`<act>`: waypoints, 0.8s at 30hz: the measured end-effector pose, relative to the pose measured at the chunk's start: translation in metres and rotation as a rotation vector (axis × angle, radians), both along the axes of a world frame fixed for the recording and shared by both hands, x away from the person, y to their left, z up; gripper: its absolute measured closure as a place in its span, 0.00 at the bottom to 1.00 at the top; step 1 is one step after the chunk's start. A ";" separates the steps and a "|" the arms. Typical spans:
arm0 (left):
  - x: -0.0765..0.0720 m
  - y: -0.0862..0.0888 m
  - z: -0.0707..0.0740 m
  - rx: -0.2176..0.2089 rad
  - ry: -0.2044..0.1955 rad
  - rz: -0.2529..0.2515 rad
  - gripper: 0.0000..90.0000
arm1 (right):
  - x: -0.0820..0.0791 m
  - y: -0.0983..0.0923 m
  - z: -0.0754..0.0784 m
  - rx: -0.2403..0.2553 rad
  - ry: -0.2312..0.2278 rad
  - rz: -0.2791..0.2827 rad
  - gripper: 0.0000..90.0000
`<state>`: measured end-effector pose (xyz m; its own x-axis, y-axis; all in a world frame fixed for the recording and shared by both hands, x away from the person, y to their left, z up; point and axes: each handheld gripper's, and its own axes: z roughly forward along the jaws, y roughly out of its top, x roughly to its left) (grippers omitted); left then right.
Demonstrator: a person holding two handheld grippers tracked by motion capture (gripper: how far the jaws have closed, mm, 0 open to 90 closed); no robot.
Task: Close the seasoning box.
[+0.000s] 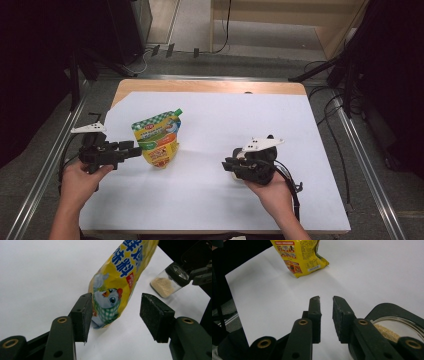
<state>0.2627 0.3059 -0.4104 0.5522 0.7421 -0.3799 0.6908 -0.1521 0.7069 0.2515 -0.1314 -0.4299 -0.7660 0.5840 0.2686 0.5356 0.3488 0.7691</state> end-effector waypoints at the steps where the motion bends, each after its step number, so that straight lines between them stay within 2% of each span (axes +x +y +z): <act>1: 0.000 0.001 -0.001 -0.001 -0.001 0.005 0.49 | 0.000 -0.001 0.001 0.007 -0.009 -0.005 0.88; 3: 0.001 0.003 -0.002 -0.001 0.001 0.009 0.49 | 0.000 -0.003 0.004 0.020 -0.020 -0.006 0.90; 8: 0.004 0.009 -0.007 -0.003 -0.004 0.019 0.47 | 0.000 -0.010 0.010 0.007 -0.020 -0.013 1.00; 10: 0.005 0.011 -0.008 0.013 -0.015 0.030 0.47 | 0.001 -0.013 0.013 0.002 -0.014 -0.016 1.00; 12: 0.006 0.012 -0.009 0.009 -0.008 0.040 0.47 | 0.002 -0.015 0.016 -0.009 -0.014 -0.019 1.00; 18: 0.006 0.016 -0.011 0.019 -0.021 0.049 0.47 | 0.005 -0.028 0.024 -0.004 -0.009 -0.046 1.00; 24: 0.010 0.017 -0.016 0.035 -0.007 0.062 0.47 | 0.007 -0.046 0.037 0.004 -0.019 -0.082 1.00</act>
<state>0.2730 0.3227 -0.4261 0.5071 0.7878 -0.3495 0.6949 -0.1338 0.7065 0.2588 -0.1774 -0.3928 -0.7208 0.6437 0.2572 0.5476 0.3013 0.7806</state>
